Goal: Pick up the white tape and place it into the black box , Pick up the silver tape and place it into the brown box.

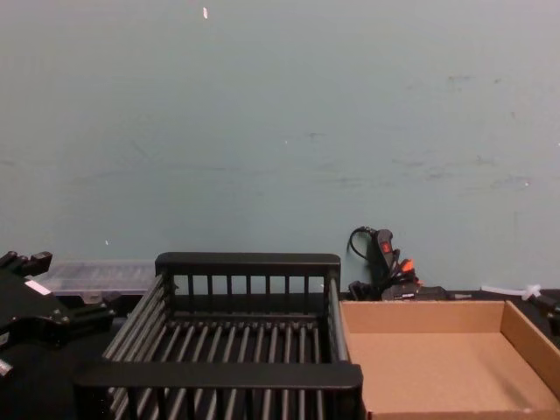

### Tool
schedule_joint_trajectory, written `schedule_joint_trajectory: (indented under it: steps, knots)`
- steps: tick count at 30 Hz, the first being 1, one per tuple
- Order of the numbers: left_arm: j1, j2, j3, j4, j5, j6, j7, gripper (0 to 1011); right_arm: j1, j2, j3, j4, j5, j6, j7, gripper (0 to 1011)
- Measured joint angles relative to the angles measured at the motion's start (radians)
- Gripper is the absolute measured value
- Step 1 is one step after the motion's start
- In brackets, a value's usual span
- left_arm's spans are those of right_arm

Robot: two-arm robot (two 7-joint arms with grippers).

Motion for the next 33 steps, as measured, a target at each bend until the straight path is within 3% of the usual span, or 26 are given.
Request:
schedule_joint_trajectory:
  steps: [11, 19, 29, 33]
  knots:
    - [0.0, 0.0, 0.0, 0.0, 0.0, 0.0, 0.0, 1001, -0.039, 0.003, 0.037, -0.05, 0.009, 0.016, 0.035, 1002]
    - [0.0, 0.0, 0.0, 0.0, 0.0, 0.0, 0.0, 1002, -0.099, 0.021, 0.072, -0.134, 0.04, 0.048, 0.062, 1002]
    - [0.0, 0.0, 0.0, 0.0, 0.0, 0.0, 0.0, 1001, -0.185, 0.044, 0.115, -0.256, 0.084, 0.14, 0.088, 1002]
    - [0.0, 0.0, 0.0, 0.0, 0.0, 0.0, 0.0, 1001, -0.222, 0.057, 0.132, -0.315, 0.109, 0.209, 0.106, 1002]
